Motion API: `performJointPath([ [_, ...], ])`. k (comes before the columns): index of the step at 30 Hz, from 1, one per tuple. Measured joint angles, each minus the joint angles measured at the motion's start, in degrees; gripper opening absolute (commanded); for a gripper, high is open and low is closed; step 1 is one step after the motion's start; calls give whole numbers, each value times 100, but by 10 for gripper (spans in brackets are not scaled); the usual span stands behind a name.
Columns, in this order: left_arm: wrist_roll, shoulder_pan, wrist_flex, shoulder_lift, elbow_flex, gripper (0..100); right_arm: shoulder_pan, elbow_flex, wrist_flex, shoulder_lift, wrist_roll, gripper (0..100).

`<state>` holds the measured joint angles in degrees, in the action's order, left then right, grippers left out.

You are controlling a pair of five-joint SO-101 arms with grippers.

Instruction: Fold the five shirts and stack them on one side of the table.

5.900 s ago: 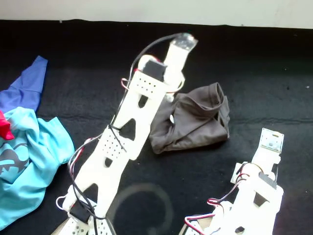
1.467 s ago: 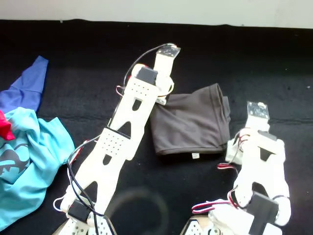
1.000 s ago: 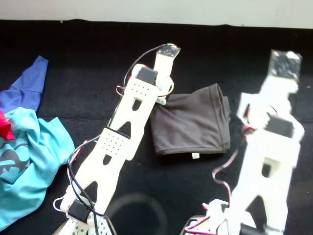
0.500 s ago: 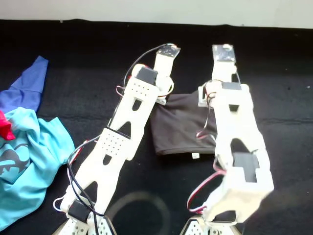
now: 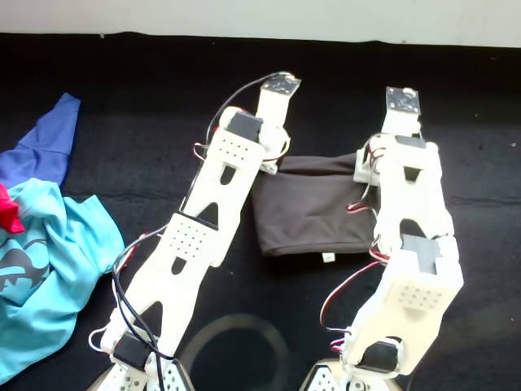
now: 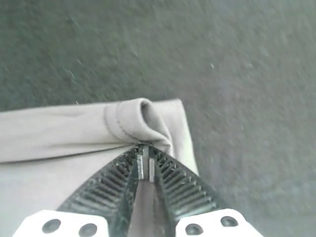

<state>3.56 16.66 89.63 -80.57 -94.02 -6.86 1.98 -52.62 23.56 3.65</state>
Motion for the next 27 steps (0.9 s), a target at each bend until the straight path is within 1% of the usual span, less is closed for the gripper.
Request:
performJointPath([
  [5, 545, -176, 0, 0, 0, 8, -211, -466, -835, -677, 9, 6],
  [8, 598, -185, 0, 0, 0, 8, -185, -756, -923, -1196, 9, 6],
  [11, 598, -185, 0, 0, 0, 8, 97, -888, -835, -1301, 9, 6],
  [15, 598, -185, 0, -18, -9, 8, 774, -914, -554, -923, 9, 6],
  [18, 598, -185, 0, -18, -9, 8, 1037, -923, -264, -308, 9, 6],
  [22, 598, -185, 0, -18, -9, 8, 941, -914, -176, 457, 9, 6],
  [27, 598, -185, 0, -18, -9, 8, 571, -932, -176, 695, 0, 6],
])
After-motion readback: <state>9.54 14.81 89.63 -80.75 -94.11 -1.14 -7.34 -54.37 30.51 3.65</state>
